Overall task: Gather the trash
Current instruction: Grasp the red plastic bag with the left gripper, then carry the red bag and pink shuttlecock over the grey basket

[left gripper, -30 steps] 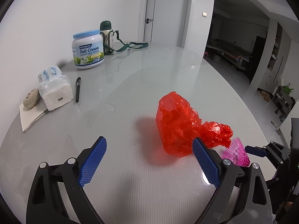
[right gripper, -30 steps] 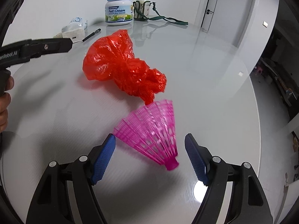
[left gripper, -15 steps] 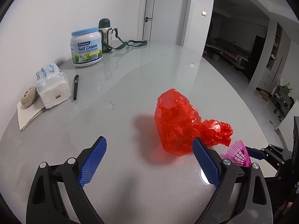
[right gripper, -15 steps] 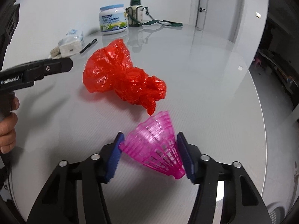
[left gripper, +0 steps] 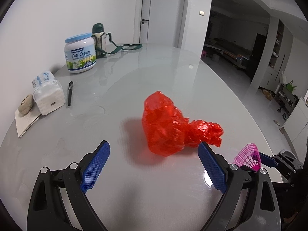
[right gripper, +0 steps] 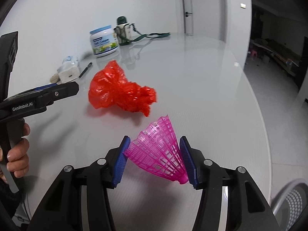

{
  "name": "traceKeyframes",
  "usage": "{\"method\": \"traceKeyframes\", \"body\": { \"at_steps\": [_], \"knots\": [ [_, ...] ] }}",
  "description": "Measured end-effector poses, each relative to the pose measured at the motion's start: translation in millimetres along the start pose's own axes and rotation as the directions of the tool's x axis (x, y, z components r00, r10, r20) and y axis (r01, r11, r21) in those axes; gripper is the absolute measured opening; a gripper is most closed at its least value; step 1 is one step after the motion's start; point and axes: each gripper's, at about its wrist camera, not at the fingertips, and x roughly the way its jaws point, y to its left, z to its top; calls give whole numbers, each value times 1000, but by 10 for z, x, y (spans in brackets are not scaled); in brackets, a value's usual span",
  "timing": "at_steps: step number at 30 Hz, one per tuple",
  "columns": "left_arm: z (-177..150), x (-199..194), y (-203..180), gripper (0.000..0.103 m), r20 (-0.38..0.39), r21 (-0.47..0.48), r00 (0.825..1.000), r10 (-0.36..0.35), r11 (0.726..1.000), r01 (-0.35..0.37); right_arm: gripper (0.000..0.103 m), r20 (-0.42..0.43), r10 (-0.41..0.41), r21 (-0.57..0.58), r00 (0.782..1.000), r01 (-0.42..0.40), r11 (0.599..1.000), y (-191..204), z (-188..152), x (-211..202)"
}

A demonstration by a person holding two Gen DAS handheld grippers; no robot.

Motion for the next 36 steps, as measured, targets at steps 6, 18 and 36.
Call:
{"method": "traceKeyframes", "body": {
  "at_steps": [6, 18, 36],
  "knots": [
    [55, 20, -174, 91, 4, 23, 1000, -24, 999, 23, 51, 30, -32, 57, 999, 30, 998, -88, -109, -204],
    [289, 472, -252, 91, -33, 25, 998, 44, 999, -43, 51, 76, -21, 123, 997, 11, 992, -262, -207, -440],
    [148, 602, -268, 19, -98, 38, 995, -10, 999, 14, 51, 75, -21, 159, 997, 9, 987, -343, -268, -461]
  ]
}}
